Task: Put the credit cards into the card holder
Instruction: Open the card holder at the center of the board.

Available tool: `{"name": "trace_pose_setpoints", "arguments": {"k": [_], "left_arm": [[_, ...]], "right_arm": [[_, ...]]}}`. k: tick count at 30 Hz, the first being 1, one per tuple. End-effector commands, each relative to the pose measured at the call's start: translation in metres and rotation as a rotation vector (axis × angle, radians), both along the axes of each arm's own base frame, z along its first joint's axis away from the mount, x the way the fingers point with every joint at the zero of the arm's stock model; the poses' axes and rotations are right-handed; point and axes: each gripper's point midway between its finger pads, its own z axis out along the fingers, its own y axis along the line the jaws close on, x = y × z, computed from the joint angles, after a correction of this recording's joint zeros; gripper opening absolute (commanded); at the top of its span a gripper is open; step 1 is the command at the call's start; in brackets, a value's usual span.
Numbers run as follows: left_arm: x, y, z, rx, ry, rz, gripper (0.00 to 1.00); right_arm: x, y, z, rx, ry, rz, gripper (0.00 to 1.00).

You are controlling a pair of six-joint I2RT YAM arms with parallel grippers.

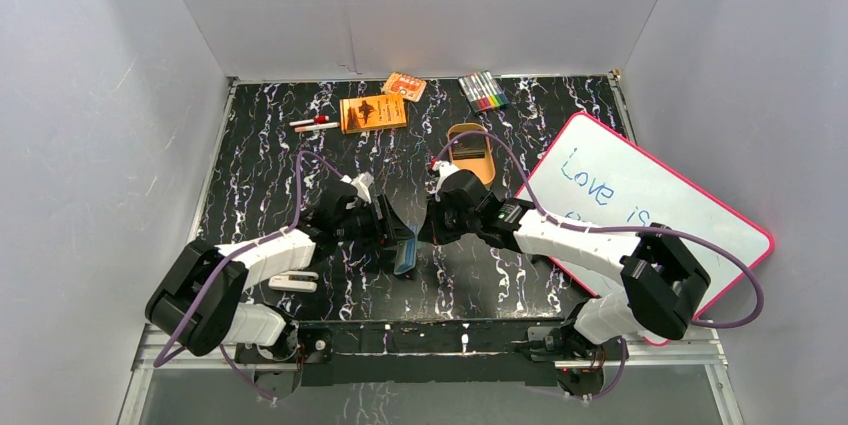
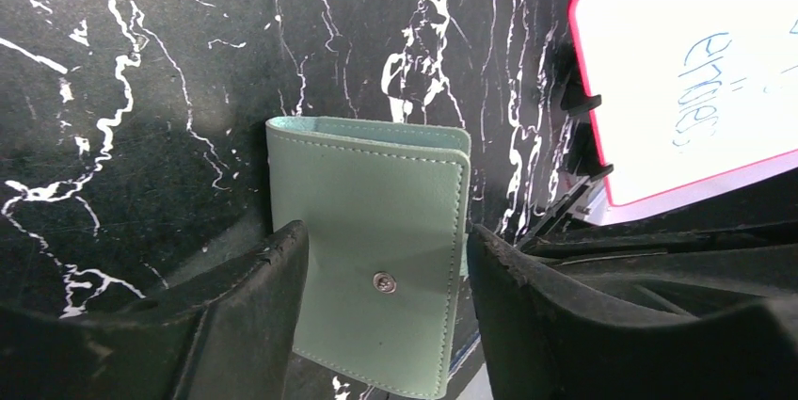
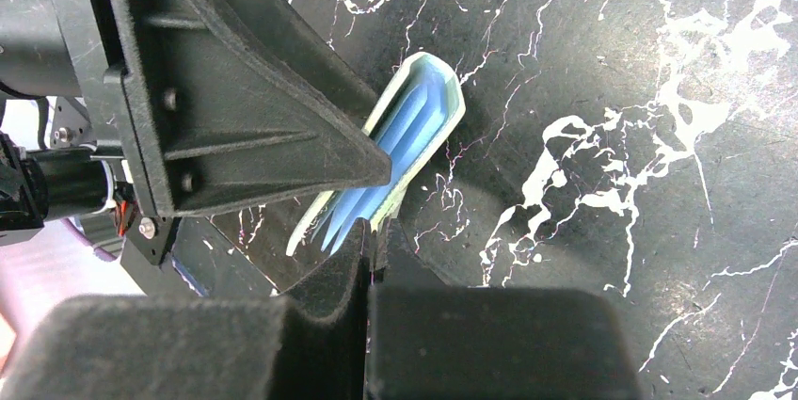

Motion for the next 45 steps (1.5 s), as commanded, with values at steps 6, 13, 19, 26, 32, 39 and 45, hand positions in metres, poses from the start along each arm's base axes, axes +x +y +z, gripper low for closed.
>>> {"name": "trace_pose_setpoints", "arguments": {"k": [6, 13, 19, 26, 32, 39, 45], "left_arm": [[0.003, 0.004, 0.007, 0.035, -0.034, 0.003, 0.45], [0.003, 0.007, 0.01, 0.042, -0.046, 0.017, 0.25], [0.002, 0.016, -0.001, 0.1, -0.029, 0.035, 0.0], [0.0, 0.044, -0.03, 0.256, 0.044, 0.139, 0.0], [-0.001, 0.073, -0.04, 0.394, 0.078, 0.24, 0.13], [0.012, 0.095, -0.002, 0.462, -0.018, 0.338, 0.71], [0.021, 0.073, 0.042, 0.304, -0.136, 0.302, 0.77]], "right_arm": [[0.005, 0.005, 0.021, 0.058, -0.056, 0.002, 0.0], [0.006, 0.0, 0.017, 0.039, -0.06, -0.013, 0.0], [0.004, -0.01, 0.008, 0.006, -0.052, -0.037, 0.0], [0.003, -0.031, -0.011, -0.059, -0.03, -0.116, 0.0], [0.004, -0.031, -0.007, -0.046, -0.039, -0.115, 0.0], [0.006, -0.031, -0.002, -0.059, -0.064, -0.102, 0.0], [0.006, -0.029, -0.003, -0.054, -0.062, -0.093, 0.0]]}}
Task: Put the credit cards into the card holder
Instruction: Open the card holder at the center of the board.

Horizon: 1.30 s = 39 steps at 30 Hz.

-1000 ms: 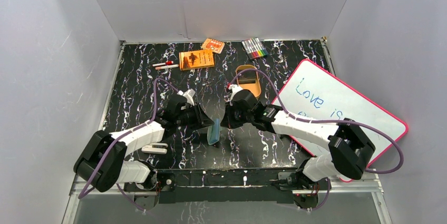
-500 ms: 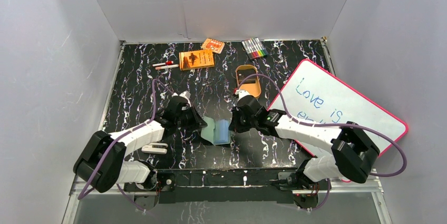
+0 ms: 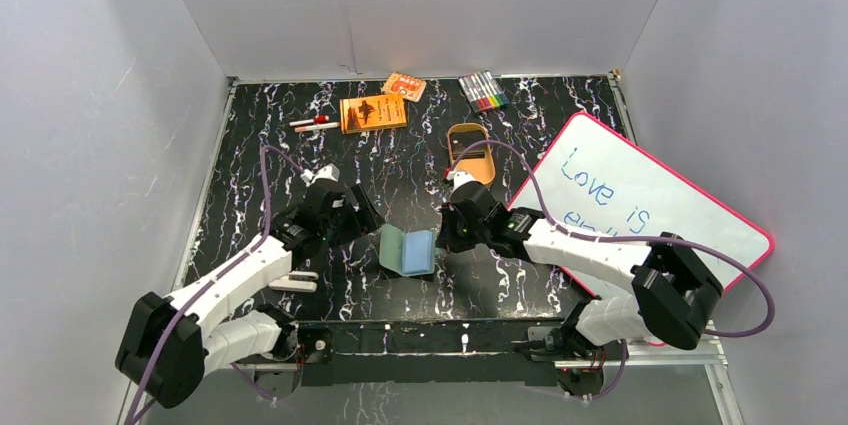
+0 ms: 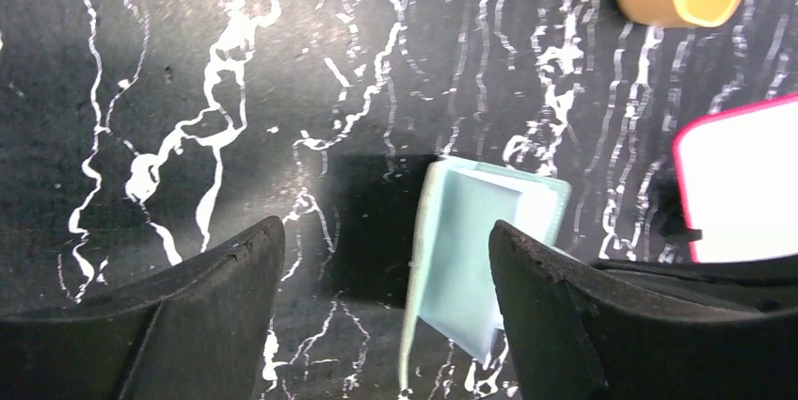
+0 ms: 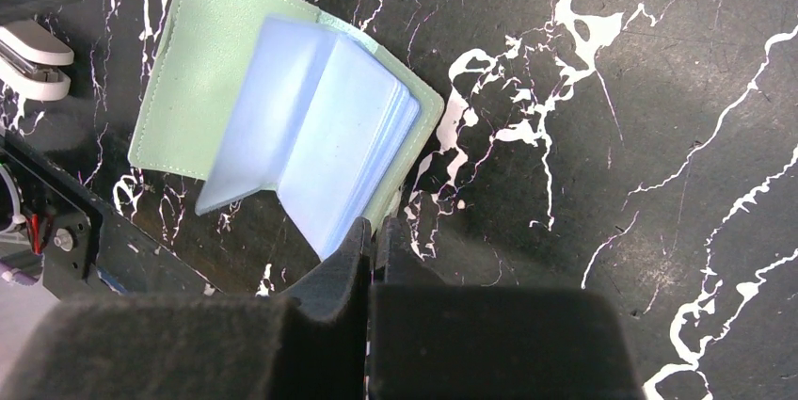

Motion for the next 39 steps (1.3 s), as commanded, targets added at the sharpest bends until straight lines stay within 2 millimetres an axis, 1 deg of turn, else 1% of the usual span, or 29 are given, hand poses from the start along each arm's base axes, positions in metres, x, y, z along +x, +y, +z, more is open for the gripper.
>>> {"name": "trace_pose_setpoints", "arguments": {"k": [1, 2, 4, 8, 11, 13, 15, 18, 20, 23, 28, 30, 31, 34, 37, 39], "left_arm": [[0.006, -0.012, 0.032, -0.059, -0.079, -0.046, 0.77], [0.007, -0.015, 0.034, -0.071, -0.08, -0.056, 0.77], [0.005, -0.028, 0.041, -0.129, -0.087, -0.105, 0.77], [0.002, -0.058, 0.067, -0.274, -0.121, -0.218, 0.76], [-0.003, -0.082, 0.088, -0.368, -0.147, -0.314, 0.7], [-0.007, -0.096, 0.094, -0.4, -0.149, -0.365, 0.65], [-0.01, -0.107, 0.09, -0.401, -0.135, -0.399, 0.58], [-0.015, -0.117, 0.073, -0.382, -0.092, -0.42, 0.45], [-0.017, -0.116, 0.056, -0.356, -0.056, -0.411, 0.35], [-0.018, -0.107, 0.029, -0.299, -0.004, -0.377, 0.25], [-0.021, -0.075, -0.021, -0.126, 0.096, -0.258, 0.1], [-0.019, -0.064, -0.033, -0.076, 0.098, -0.215, 0.07], [-0.024, -0.056, -0.043, -0.046, 0.126, -0.199, 0.06], [-0.027, -0.044, -0.058, 0.006, 0.15, -0.164, 0.03], [-0.028, -0.032, -0.069, 0.053, 0.16, -0.121, 0.02], [-0.028, -0.026, -0.072, 0.074, 0.155, -0.098, 0.02]], "right_arm": [[0.01, 0.01, 0.023, 0.051, -0.058, 0.006, 0.0], [0.01, 0.01, 0.022, 0.051, -0.056, 0.007, 0.0], [0.01, 0.011, 0.023, 0.051, -0.057, 0.01, 0.0], [0.011, 0.012, 0.025, 0.056, -0.064, 0.012, 0.0], [0.012, 0.013, 0.026, 0.057, -0.067, 0.014, 0.0], [0.012, 0.014, 0.026, 0.058, -0.067, 0.016, 0.0], [0.012, 0.014, 0.025, 0.058, -0.065, 0.017, 0.0], [0.013, 0.016, 0.026, 0.061, -0.065, 0.019, 0.0], [0.013, 0.016, 0.026, 0.062, -0.065, 0.019, 0.0], [0.013, 0.015, 0.028, 0.061, -0.07, 0.02, 0.0], [0.012, 0.012, 0.027, 0.058, -0.074, 0.015, 0.0], [0.012, 0.011, 0.025, 0.054, -0.072, 0.012, 0.0], [0.011, 0.01, 0.024, 0.053, -0.07, 0.009, 0.0], [0.009, 0.006, 0.019, 0.044, -0.062, -0.003, 0.0], [0.008, -0.001, 0.012, 0.026, -0.051, -0.026, 0.0], [0.007, -0.006, 0.008, 0.012, -0.044, -0.047, 0.0]]}}
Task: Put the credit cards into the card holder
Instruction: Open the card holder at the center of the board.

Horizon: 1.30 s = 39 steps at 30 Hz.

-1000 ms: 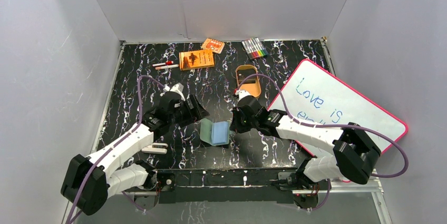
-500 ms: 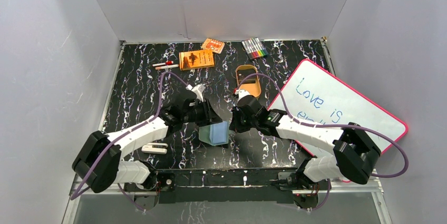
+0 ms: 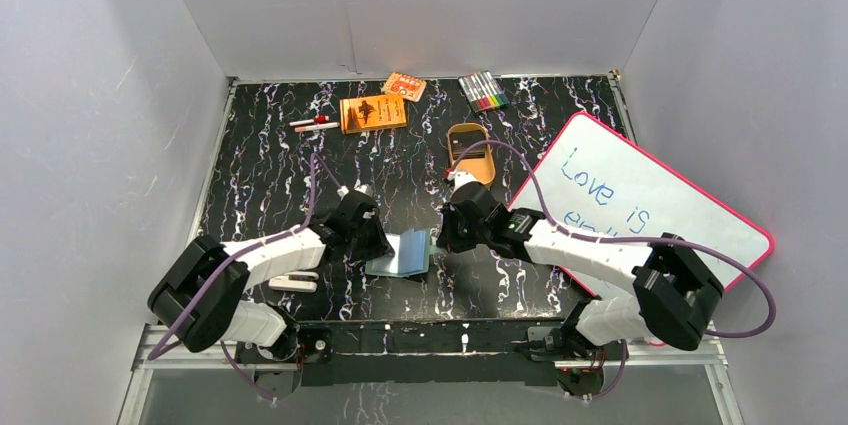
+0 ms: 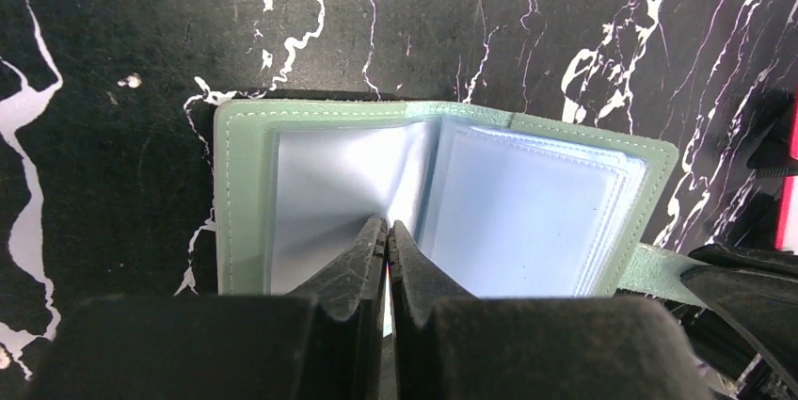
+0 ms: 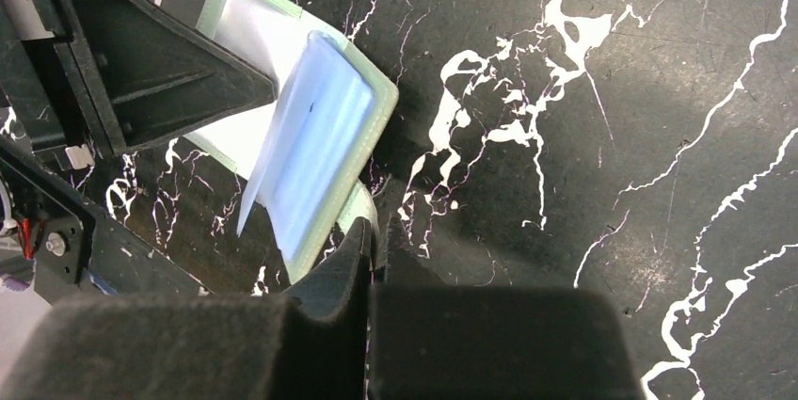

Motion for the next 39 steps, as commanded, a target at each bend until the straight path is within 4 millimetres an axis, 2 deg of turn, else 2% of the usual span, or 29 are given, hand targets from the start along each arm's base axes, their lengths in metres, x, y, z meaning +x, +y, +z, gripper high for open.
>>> {"name": "trace_pose_setpoints", "arguments": {"k": [1, 2, 5, 9, 11, 15, 19, 23, 28, 34, 39], "left_arm": [[0.002, 0.026, -0.012, 0.107, -0.021, 0.079, 0.01], [0.002, 0.027, -0.012, 0.11, -0.024, 0.083, 0.02], [0.003, 0.025, -0.01, 0.095, -0.035, 0.082, 0.02], [0.005, 0.021, -0.006, 0.072, -0.044, 0.077, 0.02], [0.007, 0.019, -0.002, 0.06, -0.052, 0.079, 0.02], [0.009, 0.017, 0.002, 0.05, -0.062, 0.08, 0.02], [0.007, 0.018, 0.0, 0.05, -0.056, 0.086, 0.02], [0.003, 0.022, -0.006, 0.058, -0.042, 0.094, 0.02], [0.003, 0.021, -0.006, 0.042, -0.052, 0.1, 0.02], [0.001, 0.022, -0.009, 0.044, -0.05, 0.101, 0.02], [0.0, 0.022, -0.011, 0.038, -0.044, 0.101, 0.02]], "right_arm": [[0.005, -0.009, 0.005, 0.004, -0.027, -0.061, 0.0], [0.005, -0.012, 0.004, -0.008, -0.024, -0.075, 0.03], [0.004, -0.019, 0.005, -0.014, -0.027, -0.093, 0.23], [0.004, -0.017, 0.031, 0.049, -0.069, -0.082, 0.47], [0.003, -0.012, 0.051, 0.088, -0.098, -0.048, 0.55], [-0.001, 0.006, 0.091, 0.177, -0.135, 0.038, 0.59], [-0.02, 0.04, 0.118, 0.341, -0.077, 0.171, 0.53], [-0.025, 0.063, 0.103, 0.422, 0.028, 0.187, 0.53], [-0.017, 0.066, 0.065, 0.394, 0.111, 0.095, 0.5], [-0.004, 0.049, 0.025, 0.309, 0.187, -0.043, 0.4], [0.002, 0.038, 0.007, 0.291, 0.23, -0.088, 0.44]]}}
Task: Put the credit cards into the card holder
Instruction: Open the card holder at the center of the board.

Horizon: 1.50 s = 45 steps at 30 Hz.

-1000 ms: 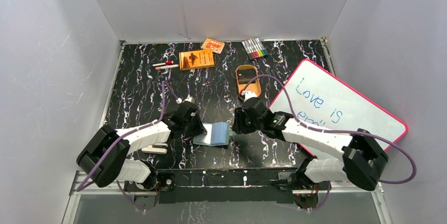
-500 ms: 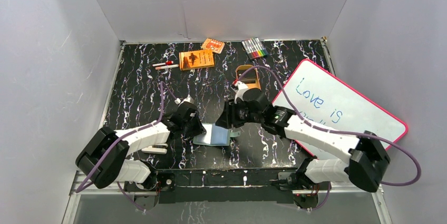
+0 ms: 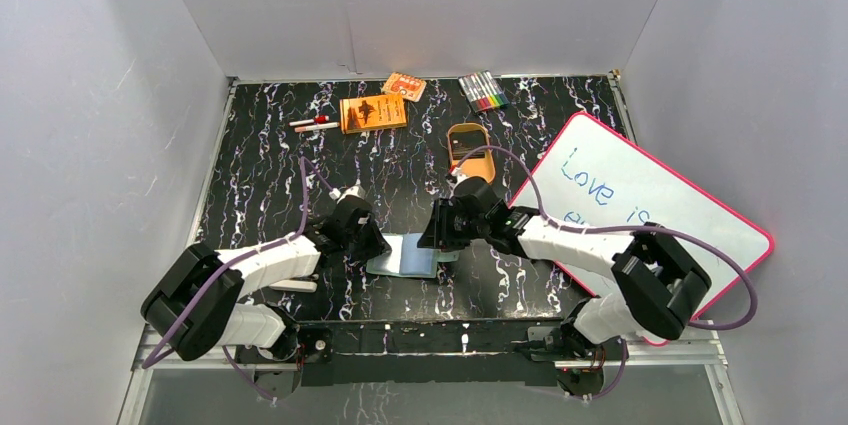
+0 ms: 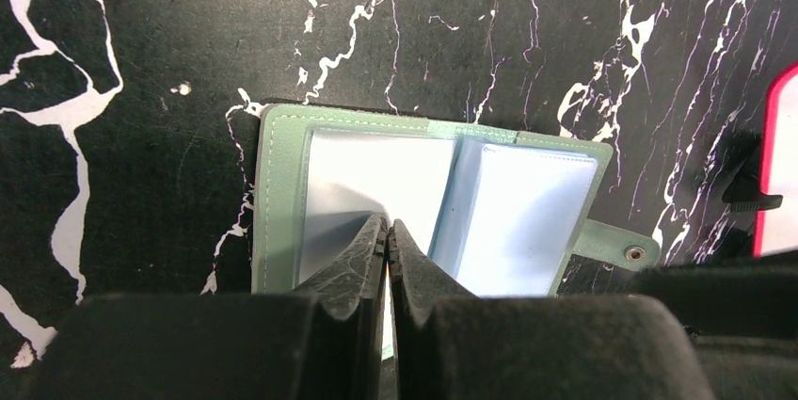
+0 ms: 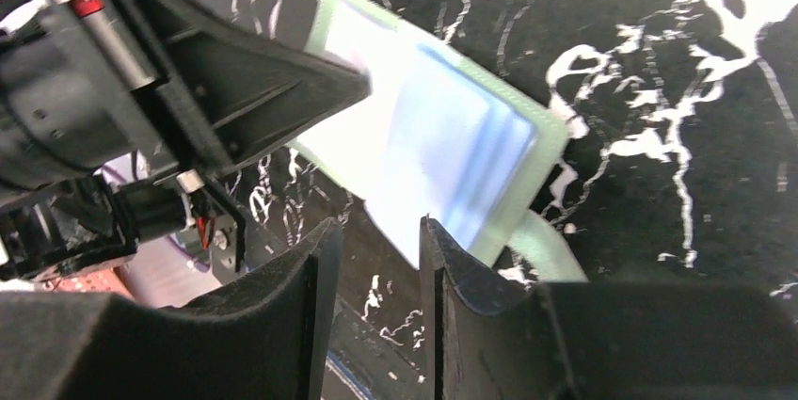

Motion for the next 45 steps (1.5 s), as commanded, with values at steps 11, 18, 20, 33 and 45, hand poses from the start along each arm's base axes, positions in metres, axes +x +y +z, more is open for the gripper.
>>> {"name": "trace_pose_setpoints", "arguments": {"k": [11, 18, 20, 33, 45], "left_arm": [[-0.012, 0.014, -0.018, 0.043, 0.039, 0.017, 0.02], [-0.013, 0.014, -0.019, 0.042, 0.043, 0.015, 0.02], [-0.013, 0.013, -0.019, 0.041, 0.042, 0.014, 0.02], [-0.01, 0.008, -0.01, -0.005, 0.002, 0.003, 0.03], [-0.01, 0.012, -0.007, 0.002, -0.007, 0.013, 0.05]], "right_arm": [[0.01, 0.008, -0.025, 0.003, 0.061, -0.017, 0.44], [0.01, 0.01, -0.035, -0.01, 0.08, -0.003, 0.44], [0.01, 0.012, -0.033, -0.004, 0.081, 0.001, 0.43], [0.01, 0.035, -0.006, 0.146, 0.012, 0.1, 0.33], [0.012, 0.046, 0.002, 0.18, -0.003, 0.14, 0.29]]}}
